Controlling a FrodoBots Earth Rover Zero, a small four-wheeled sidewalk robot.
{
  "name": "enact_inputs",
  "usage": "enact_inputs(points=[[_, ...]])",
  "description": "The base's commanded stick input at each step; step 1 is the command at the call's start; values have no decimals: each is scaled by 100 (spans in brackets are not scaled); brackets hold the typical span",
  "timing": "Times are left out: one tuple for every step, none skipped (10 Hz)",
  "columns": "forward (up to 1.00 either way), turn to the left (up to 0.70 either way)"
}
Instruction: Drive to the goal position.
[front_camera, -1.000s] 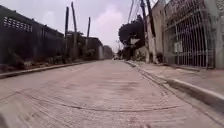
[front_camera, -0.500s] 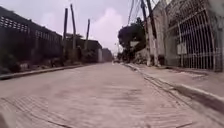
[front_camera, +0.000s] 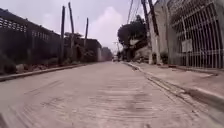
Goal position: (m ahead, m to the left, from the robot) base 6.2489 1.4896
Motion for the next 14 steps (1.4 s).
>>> enact_inputs(points=[[70,0],[70,0],[70,0],[70,0],[70,0],[70,0],[70,0],[70,0],[70,0],[70,0],[70,0],[70,0],[70,0],[70,0]])
